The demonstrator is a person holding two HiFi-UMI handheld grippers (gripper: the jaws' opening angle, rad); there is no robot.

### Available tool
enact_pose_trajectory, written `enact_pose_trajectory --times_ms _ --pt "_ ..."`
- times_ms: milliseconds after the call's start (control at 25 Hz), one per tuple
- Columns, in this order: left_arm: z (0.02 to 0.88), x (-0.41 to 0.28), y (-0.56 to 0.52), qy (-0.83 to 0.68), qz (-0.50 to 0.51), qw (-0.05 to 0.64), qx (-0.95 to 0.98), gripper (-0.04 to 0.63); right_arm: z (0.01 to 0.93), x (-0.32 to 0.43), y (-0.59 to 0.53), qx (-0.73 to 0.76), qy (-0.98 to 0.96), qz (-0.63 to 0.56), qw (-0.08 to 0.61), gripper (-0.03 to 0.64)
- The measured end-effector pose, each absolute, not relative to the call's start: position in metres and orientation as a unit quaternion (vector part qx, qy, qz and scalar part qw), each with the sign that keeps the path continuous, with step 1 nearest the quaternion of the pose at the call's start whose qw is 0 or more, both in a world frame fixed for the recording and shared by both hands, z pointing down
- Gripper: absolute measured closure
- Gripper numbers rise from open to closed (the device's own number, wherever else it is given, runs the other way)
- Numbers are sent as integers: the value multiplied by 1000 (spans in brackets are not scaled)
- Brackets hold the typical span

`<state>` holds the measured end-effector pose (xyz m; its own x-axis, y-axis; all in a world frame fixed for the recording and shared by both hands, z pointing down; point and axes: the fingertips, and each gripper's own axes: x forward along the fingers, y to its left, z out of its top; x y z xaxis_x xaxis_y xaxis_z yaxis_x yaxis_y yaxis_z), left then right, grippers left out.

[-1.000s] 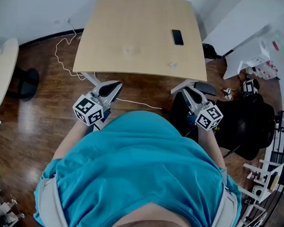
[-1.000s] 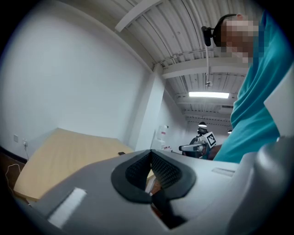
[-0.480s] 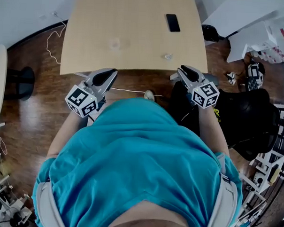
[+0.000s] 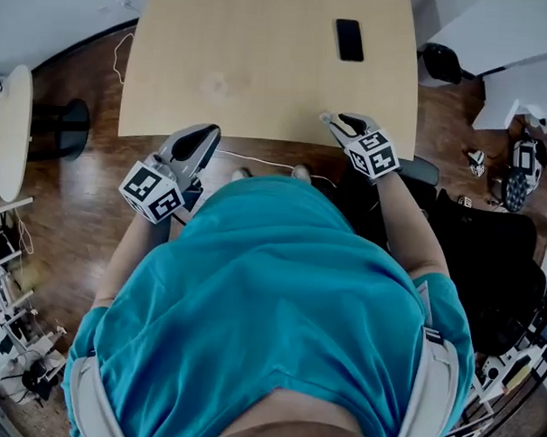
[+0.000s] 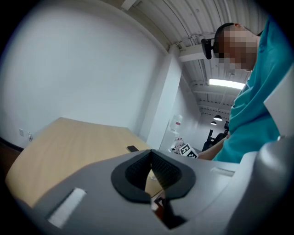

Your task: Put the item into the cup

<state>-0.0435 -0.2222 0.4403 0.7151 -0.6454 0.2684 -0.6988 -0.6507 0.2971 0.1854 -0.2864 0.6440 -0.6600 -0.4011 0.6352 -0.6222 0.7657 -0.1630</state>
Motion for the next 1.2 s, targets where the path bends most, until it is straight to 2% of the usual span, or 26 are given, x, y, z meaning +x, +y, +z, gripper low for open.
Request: enact_pose_trajectory --times_ms 240,640,920,1200 --pt "460 -52 -237 -343 79 207 913 591 681 175 -297 305 -866 210 337 486" --pt "481 -54 -250 -300 99 210 925 591 705 180 -300 351 -831 257 346 485" --pt "488 -63 -258 -305 103 222 920 591 712 177 -302 348 -822 247 377 545" --pt "493 -67 -261 -312 99 229 917 591 701 173 -307 337 -834 236 368 586"
